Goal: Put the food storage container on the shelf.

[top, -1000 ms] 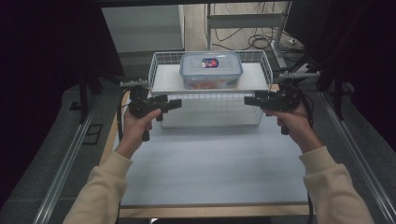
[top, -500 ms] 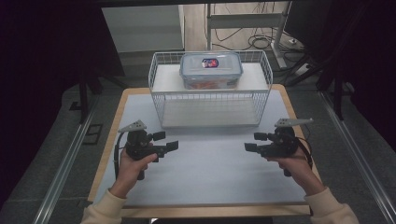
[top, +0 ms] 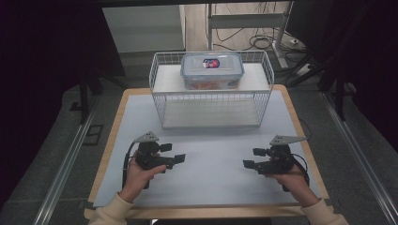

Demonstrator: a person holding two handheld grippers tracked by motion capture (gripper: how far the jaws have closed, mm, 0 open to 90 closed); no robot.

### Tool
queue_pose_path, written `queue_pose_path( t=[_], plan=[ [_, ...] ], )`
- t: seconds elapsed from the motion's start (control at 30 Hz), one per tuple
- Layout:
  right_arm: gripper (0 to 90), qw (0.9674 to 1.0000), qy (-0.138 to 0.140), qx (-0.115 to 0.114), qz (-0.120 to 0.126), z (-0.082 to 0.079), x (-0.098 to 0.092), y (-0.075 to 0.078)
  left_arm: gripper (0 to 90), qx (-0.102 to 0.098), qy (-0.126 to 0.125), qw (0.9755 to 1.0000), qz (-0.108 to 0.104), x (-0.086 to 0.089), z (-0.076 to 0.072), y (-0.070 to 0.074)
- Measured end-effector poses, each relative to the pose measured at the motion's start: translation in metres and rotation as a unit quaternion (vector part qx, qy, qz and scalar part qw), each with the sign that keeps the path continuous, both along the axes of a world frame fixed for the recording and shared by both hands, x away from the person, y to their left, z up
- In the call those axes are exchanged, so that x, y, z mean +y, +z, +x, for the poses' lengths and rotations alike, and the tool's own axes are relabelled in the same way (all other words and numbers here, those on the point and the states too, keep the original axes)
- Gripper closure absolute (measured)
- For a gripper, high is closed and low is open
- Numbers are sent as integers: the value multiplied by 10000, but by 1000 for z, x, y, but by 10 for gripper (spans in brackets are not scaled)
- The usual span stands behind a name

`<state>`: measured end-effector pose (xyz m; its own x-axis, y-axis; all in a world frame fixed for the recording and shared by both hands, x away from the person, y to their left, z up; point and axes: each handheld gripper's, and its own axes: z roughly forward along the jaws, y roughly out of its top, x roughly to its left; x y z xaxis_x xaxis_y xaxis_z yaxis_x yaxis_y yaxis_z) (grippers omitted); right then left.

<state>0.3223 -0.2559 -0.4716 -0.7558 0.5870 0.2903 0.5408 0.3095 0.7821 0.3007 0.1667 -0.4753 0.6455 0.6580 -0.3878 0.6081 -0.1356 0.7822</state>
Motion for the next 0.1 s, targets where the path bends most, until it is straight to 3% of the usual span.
queue_pose_path(
  t=[0.1],
  plan=[
    [234, 10000, -6, -15, 18, -1, -1, -3, 173, 18, 11, 10000, 38, 0, 2, -3]
  ],
)
